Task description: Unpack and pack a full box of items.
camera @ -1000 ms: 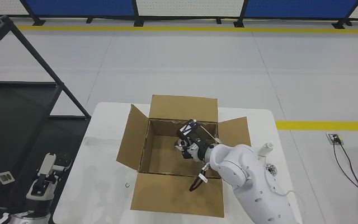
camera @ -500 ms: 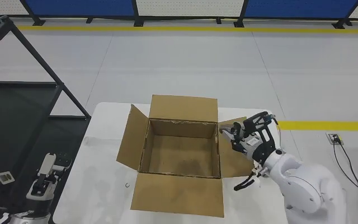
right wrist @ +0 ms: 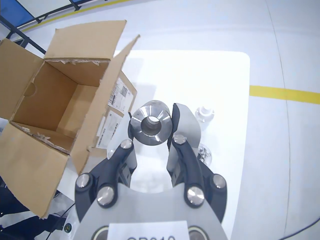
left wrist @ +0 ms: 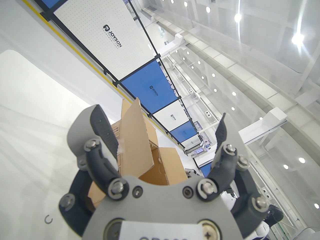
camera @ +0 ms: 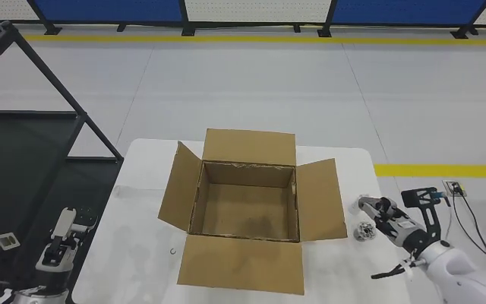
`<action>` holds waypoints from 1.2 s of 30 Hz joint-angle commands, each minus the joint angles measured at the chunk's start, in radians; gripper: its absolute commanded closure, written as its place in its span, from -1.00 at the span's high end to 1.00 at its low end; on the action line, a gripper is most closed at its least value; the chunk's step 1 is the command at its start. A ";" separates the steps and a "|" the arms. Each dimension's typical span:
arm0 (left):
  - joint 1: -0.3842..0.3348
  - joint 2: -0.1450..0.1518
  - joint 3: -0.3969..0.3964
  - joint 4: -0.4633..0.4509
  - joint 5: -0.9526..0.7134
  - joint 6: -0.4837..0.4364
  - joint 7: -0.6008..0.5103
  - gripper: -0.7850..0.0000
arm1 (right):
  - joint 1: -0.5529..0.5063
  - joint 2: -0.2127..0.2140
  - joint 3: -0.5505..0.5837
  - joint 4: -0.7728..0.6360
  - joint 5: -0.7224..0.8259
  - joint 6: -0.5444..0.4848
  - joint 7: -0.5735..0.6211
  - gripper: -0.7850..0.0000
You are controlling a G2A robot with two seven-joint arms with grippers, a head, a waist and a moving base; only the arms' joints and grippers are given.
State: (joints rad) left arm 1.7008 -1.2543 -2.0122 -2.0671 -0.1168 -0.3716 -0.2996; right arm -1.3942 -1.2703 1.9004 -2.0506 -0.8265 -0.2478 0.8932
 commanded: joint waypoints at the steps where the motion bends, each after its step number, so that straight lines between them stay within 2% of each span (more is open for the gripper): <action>1: 0.000 0.000 0.000 0.000 0.000 0.000 0.000 1.00 | -0.012 0.006 0.010 0.017 0.002 -0.031 0.024 -1.00; 6: 0.000 0.000 0.000 0.000 0.000 0.000 0.000 1.00 | -0.031 0.021 0.006 0.047 0.002 -0.121 0.086 -1.00; 17: 0.000 0.000 0.000 0.000 0.000 0.000 0.000 1.00 | -0.046 0.049 -0.055 0.082 -0.057 -0.230 0.167 -1.00; 28: 0.000 0.000 0.000 0.000 0.000 0.000 0.000 1.00 | -0.005 0.061 -0.151 0.163 -0.174 -0.115 0.189 -1.00; 36: 0.000 0.000 0.000 0.000 0.000 0.000 0.000 1.00 | 0.073 0.065 -0.223 0.276 -0.234 -0.009 0.198 -1.00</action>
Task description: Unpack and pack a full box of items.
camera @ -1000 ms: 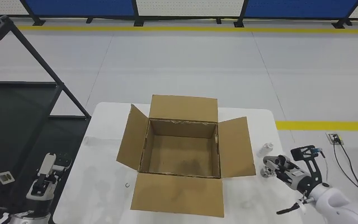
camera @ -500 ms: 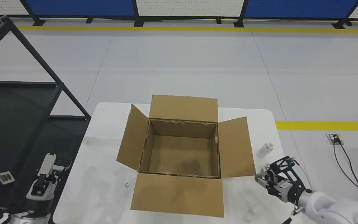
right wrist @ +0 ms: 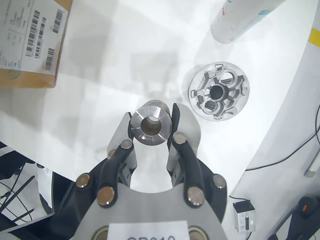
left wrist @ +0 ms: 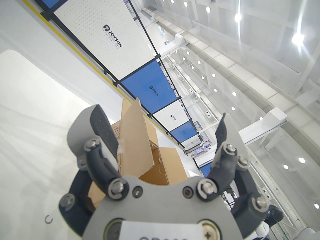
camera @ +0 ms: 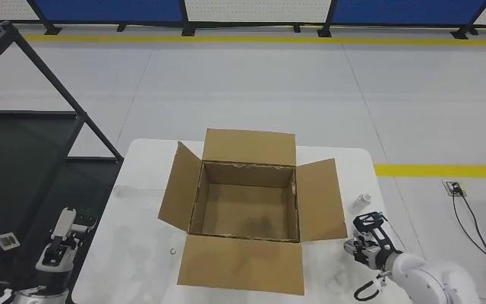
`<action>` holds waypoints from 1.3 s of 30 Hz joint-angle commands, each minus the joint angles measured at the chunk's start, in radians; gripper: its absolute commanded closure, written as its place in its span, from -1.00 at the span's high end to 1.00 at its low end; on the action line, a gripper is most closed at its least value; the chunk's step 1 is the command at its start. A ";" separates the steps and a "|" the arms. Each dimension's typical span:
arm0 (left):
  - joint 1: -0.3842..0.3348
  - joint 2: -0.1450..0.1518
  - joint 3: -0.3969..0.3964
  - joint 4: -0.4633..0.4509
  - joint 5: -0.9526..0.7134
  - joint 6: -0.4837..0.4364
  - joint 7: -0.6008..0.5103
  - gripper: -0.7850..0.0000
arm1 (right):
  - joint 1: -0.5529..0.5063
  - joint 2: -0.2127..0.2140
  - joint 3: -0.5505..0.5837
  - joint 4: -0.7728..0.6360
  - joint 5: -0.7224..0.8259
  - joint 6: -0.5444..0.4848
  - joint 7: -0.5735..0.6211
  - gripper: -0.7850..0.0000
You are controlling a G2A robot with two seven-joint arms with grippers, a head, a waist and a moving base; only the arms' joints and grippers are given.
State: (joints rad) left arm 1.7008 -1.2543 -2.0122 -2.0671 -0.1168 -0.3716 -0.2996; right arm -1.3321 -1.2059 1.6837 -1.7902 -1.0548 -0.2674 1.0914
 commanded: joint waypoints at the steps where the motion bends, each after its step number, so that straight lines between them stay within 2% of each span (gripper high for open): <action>1: 0.000 0.000 0.000 0.000 0.000 0.000 0.000 1.00 | 0.016 0.001 -0.011 0.022 -0.009 0.016 -0.002 -1.00; 12: 0.000 0.000 0.000 0.000 0.000 0.000 0.000 1.00 | 0.026 0.013 -0.026 0.054 -0.005 0.010 -0.017 -1.00; 14: 0.000 0.000 0.000 0.000 0.000 0.000 0.000 1.00 | 0.027 0.015 -0.026 0.060 -0.002 0.009 -0.020 -0.69; 15: 0.000 0.000 0.000 0.000 0.000 0.000 0.000 1.00 | 0.028 0.016 -0.027 0.063 0.000 0.008 -0.020 -0.44; 16: 0.000 0.000 0.000 0.000 0.000 0.000 0.000 1.00 | 0.029 0.018 -0.029 0.066 0.000 0.006 -0.019 -0.30; 21: 0.000 0.000 0.000 0.000 0.000 0.000 0.000 1.00 | 0.038 0.023 -0.034 0.080 0.008 0.003 -0.016 -0.02; 25: 0.000 0.000 0.000 0.000 0.000 0.000 0.000 1.00 | 0.036 0.028 -0.032 0.078 0.024 -0.010 -0.018 0.39; 28: 0.000 0.000 0.000 0.000 0.000 0.000 0.000 1.00 | 0.018 0.032 -0.020 0.056 0.059 -0.043 -0.034 0.51; 30: 0.000 0.000 0.000 0.000 0.000 0.000 0.000 1.00 | -0.006 0.036 -0.001 0.028 0.093 -0.074 -0.055 0.76; 32: 0.000 0.000 0.000 0.000 0.000 0.000 0.000 1.00 | -0.035 0.039 0.021 -0.002 0.144 -0.120 -0.076 0.88; 34: 0.000 0.000 0.000 0.000 0.000 0.000 0.000 1.00 | -0.059 0.042 0.042 -0.027 0.198 -0.157 -0.092 0.85; 35: 0.000 0.000 0.000 0.000 0.000 0.000 0.000 1.00 | -0.072 0.044 0.052 -0.039 0.230 -0.175 -0.101 0.76; 36: 0.000 0.000 0.000 0.000 0.000 0.000 0.000 1.00 | -0.083 0.046 0.059 -0.048 0.283 -0.198 -0.107 0.49; 37: 0.000 0.000 0.000 0.000 0.000 0.000 0.000 1.00 | -0.084 0.046 0.061 -0.050 0.312 -0.208 -0.109 -0.04; 39: 0.000 0.000 0.000 0.000 0.000 0.000 0.000 1.00 | -0.070 0.049 0.048 -0.034 0.412 -0.249 -0.098 -0.48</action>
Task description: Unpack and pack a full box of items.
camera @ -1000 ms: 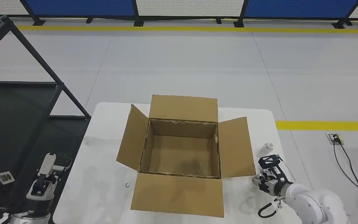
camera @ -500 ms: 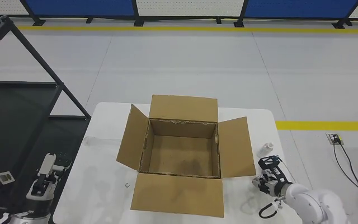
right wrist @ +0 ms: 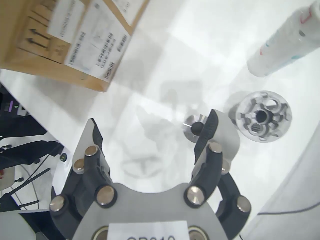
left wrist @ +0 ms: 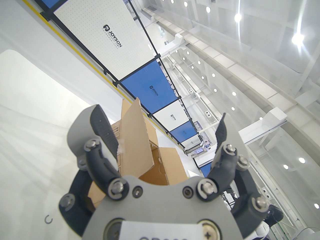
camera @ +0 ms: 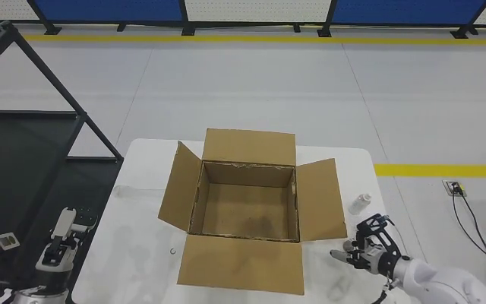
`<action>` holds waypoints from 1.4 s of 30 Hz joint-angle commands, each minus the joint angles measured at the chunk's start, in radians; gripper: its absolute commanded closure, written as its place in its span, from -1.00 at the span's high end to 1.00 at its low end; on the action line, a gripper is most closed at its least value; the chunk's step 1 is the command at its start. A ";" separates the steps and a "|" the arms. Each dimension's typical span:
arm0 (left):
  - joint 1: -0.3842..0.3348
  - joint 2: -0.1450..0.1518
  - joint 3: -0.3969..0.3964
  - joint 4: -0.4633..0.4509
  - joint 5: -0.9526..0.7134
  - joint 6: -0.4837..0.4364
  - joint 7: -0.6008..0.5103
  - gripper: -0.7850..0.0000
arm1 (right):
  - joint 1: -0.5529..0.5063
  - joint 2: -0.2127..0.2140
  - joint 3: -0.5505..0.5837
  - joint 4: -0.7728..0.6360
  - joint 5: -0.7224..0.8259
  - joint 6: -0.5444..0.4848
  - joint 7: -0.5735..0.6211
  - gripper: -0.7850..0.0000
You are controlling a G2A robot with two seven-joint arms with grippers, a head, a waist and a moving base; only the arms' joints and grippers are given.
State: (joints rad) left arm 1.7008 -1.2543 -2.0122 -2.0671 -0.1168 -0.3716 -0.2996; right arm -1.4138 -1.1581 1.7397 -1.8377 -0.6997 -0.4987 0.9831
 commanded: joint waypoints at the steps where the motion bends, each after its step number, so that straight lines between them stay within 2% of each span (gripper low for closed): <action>1: 0.000 0.000 0.000 0.000 0.000 0.000 0.000 1.00 | 0.024 0.002 -0.012 0.024 0.066 -0.007 0.014 -0.58; 3: 0.000 0.000 0.000 0.000 0.000 0.000 0.000 1.00 | 0.077 0.002 -0.060 0.060 0.091 0.026 0.024 -0.92; 5: 0.000 0.000 0.000 0.000 0.000 0.000 0.000 1.00 | 0.120 0.000 -0.111 0.091 0.102 0.039 0.019 -1.00; 8: 0.000 0.000 0.000 0.000 0.000 0.000 0.000 1.00 | 0.170 -0.004 -0.163 0.149 0.101 0.059 -0.035 -1.00; 12: 0.000 0.000 0.000 0.000 0.000 0.000 0.000 1.00 | 0.218 -0.008 -0.214 0.238 0.142 0.032 -0.099 -1.00; 20: 0.000 0.000 0.000 0.000 0.000 0.000 0.000 1.00 | 0.260 -0.005 -0.249 0.321 0.176 -0.003 -0.153 -1.00; 26: 0.000 0.000 0.000 0.000 0.000 0.000 0.000 1.00 | 0.233 0.007 -0.215 0.305 0.179 -0.024 -0.181 -1.00; 32: 0.000 0.000 0.000 0.000 0.000 0.000 0.000 1.00 | 0.181 0.020 -0.195 0.250 0.212 -0.106 -0.168 -1.00; 42: 0.000 0.000 0.000 0.000 0.000 0.000 0.000 1.00 | 0.161 0.036 -0.224 0.207 0.207 -0.193 -0.148 -1.00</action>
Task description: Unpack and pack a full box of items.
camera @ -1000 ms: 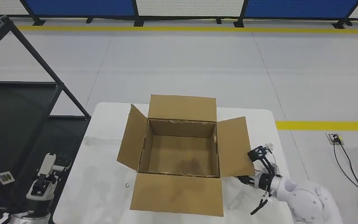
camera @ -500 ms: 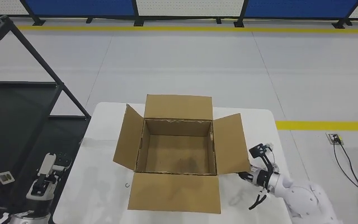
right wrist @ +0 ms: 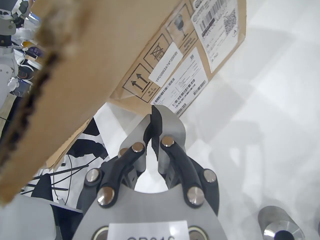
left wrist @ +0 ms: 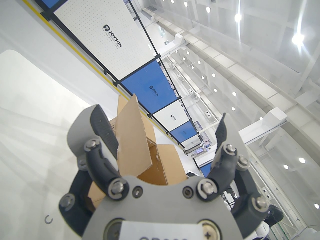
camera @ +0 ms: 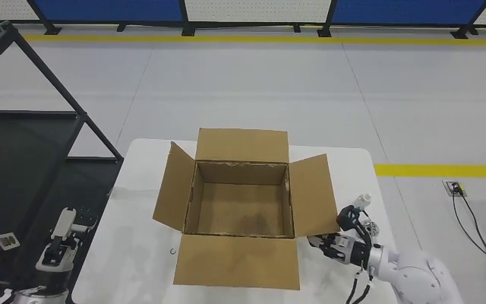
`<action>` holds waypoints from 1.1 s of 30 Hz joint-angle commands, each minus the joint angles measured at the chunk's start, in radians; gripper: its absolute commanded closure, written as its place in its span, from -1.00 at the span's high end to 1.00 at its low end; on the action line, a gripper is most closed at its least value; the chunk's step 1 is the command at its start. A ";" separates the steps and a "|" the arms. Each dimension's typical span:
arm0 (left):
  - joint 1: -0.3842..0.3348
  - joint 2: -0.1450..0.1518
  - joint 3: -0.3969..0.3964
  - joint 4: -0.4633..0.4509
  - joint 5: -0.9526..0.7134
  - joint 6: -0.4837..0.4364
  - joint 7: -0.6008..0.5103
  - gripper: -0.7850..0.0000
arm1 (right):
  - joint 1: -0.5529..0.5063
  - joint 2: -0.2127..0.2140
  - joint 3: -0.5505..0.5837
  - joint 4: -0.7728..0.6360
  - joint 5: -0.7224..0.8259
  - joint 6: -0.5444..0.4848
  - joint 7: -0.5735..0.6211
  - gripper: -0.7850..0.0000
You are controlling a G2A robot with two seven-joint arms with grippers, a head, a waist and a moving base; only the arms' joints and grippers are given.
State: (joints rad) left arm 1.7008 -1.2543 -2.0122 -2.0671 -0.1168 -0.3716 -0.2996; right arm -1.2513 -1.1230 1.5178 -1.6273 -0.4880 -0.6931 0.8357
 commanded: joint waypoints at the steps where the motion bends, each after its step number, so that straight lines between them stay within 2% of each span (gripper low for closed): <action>1: 0.000 0.000 0.000 0.000 0.000 0.000 0.000 1.00 | -0.003 0.002 -0.006 -0.008 -0.009 0.004 -0.003 -1.00; 17: 0.000 0.000 0.000 0.000 0.000 0.000 0.000 1.00 | -0.019 0.023 -0.057 -0.071 0.007 -0.077 -0.010 -1.00; 25: 0.000 0.000 0.000 0.000 0.000 0.000 0.000 1.00 | -0.034 0.033 -0.056 -0.098 -0.007 -0.082 -0.057 -1.00; 33: 0.000 0.000 0.000 0.000 0.000 0.000 0.000 1.00 | -0.030 0.042 -0.085 -0.125 -0.032 -0.077 -0.048 -1.00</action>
State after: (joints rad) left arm 1.7008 -1.2543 -2.0122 -2.0671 -0.1168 -0.3716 -0.2996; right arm -1.2828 -1.0818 1.4362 -1.7524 -0.5184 -0.7675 0.7879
